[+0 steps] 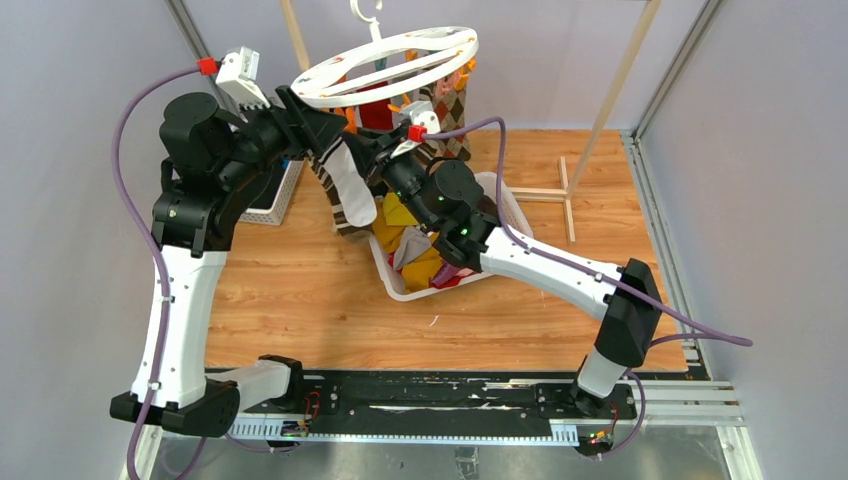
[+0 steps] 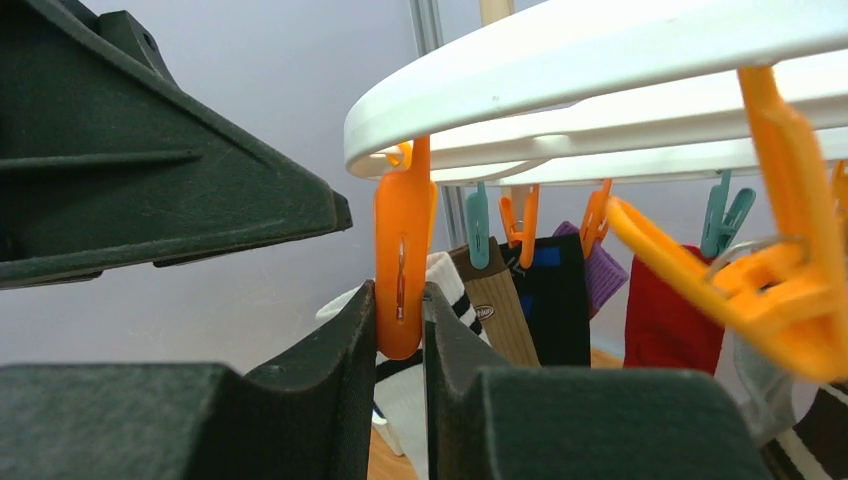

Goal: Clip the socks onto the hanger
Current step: Open the clamp at the hanger.

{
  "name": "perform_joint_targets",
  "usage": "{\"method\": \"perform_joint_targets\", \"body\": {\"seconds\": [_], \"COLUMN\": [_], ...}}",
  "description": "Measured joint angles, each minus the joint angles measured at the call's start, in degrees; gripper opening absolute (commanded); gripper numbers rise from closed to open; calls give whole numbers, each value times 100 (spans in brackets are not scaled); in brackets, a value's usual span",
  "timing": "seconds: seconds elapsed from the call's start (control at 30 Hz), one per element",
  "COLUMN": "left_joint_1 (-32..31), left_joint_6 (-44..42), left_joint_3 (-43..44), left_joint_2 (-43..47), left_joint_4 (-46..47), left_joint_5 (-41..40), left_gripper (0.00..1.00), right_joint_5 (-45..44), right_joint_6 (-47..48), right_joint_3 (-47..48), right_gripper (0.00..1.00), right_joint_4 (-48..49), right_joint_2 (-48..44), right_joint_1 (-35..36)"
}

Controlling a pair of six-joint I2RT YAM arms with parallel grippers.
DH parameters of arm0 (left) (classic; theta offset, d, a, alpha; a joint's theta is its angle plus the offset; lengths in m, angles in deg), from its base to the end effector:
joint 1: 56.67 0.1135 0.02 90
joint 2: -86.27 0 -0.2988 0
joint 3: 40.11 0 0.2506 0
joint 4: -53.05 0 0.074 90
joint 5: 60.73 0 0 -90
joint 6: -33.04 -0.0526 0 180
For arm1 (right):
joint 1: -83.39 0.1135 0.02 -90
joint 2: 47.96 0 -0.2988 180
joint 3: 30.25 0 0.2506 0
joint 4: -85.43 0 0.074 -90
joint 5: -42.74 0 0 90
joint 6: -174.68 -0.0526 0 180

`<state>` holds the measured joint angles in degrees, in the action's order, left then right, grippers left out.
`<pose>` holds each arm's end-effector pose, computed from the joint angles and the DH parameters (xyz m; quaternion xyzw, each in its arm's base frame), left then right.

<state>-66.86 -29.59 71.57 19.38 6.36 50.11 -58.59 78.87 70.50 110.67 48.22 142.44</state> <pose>0.1971 -0.0544 0.5608 0.0188 0.7177 -0.3432 0.6056 0.2202 0.3471 0.4930 -0.1472 0.4844 0.4199 0.7532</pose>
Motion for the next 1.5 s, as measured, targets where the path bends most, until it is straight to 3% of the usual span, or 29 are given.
{"method": "perform_joint_targets", "body": {"seconds": [0.27, 0.83, 0.93, 1.0, 1.03, 1.1, 1.17, 1.23, 1.3, 1.5], "left_joint_1": [0, 0, 0, -2, -4, -11, -7, -7, -2, 0], "left_joint_6": [225, 627, 629, 634, 643, 590, 564, 549, 531, 382], "left_joint_3": [-127, -184, -184, -184, -184, -184, -184, -184, -184, -184], "left_joint_2": [-22, -461, -463, -463, -463, -461, -461, -463, -463, -387], "left_joint_4": [428, 708, 713, 721, 732, 763, 782, 758, 743, 660], "left_joint_5": [238, 466, 470, 481, 492, 474, 422, 330, 238, 52], "left_gripper": [64, 52, 44, 31, 23, 13, 8, 8, 8, 6], "right_joint_5": [-87, -136, -136, -133, -136, -136, -138, -153, -221, -553], "right_joint_6": [142, 236, 240, 240, 240, 236, 227, 186, 116, -203], "right_joint_3": [103, 160, 164, 166, 166, 170, 190, 184, 87, -1088], "right_gripper": [0, 0, 0, 0, 4, 23, 48, 64, 72, 79], "right_joint_4": [55, 133, 129, 120, 116, 103, 61, -107, -332, -1130], "right_joint_2": [87, 155, 157, 162, 166, 168, 166, 166, 120, -721], "right_joint_1": [55, 59, 59, 59, 59, 59, 59, 63, 92, 57]}}
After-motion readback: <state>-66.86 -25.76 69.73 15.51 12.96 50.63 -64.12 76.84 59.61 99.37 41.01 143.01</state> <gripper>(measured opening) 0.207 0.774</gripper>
